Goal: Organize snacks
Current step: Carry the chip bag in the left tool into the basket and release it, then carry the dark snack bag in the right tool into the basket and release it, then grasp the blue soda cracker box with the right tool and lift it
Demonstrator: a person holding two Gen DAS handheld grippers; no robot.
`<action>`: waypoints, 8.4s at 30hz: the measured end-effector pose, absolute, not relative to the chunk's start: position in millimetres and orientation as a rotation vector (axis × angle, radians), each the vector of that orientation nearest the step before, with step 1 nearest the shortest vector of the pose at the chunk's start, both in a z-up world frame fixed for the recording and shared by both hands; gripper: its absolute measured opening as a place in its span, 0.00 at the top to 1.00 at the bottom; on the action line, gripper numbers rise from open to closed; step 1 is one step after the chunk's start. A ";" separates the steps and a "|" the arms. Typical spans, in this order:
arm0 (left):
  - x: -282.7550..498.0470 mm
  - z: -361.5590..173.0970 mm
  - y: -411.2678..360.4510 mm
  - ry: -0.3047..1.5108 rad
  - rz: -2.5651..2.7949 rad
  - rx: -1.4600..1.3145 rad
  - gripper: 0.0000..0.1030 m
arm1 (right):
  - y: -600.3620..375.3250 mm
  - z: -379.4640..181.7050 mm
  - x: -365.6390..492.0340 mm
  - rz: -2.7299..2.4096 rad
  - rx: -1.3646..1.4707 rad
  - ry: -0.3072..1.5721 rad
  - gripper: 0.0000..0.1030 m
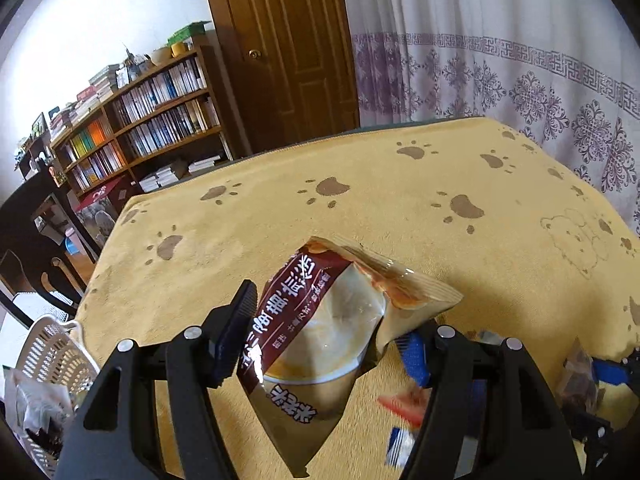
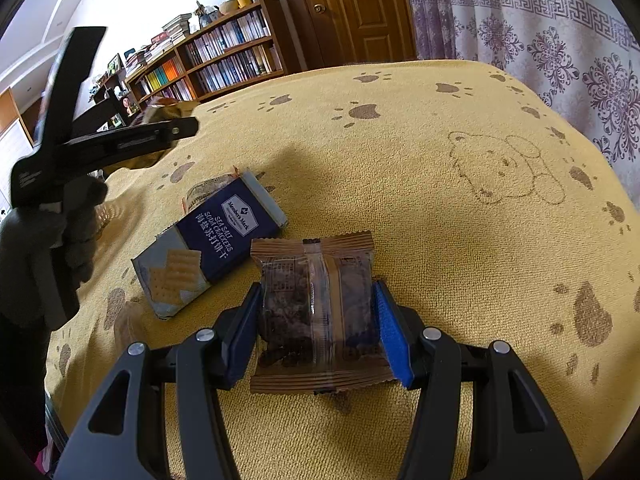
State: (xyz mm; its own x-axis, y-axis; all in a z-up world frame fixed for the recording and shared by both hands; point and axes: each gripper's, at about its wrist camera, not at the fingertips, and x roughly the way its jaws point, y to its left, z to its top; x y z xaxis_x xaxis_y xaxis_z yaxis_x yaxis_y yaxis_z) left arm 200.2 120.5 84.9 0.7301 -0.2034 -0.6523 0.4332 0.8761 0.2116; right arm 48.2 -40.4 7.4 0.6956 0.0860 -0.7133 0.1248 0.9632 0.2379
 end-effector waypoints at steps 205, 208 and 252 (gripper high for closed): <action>159.3 201.1 412.1 0.391 -0.030 -0.194 0.09 | 174.3 86.5 156.5 0.187 0.122 0.769 0.39; 158.8 200.2 400.6 0.395 -0.049 -0.168 0.09 | 147.8 84.2 144.9 0.160 0.181 0.773 0.39; 155.4 175.3 323.8 0.457 -0.192 -0.010 0.05 | 36.1 13.7 128.0 -0.121 0.413 0.912 0.22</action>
State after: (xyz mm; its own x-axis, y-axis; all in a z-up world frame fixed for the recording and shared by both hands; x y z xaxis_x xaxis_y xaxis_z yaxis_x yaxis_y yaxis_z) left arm 155.4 323.8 175.3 0.8797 -0.1865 -0.4374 0.1819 0.9819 -0.0529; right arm 128.0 36.1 13.7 0.6116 0.0713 -0.7880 0.2745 0.9150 0.2958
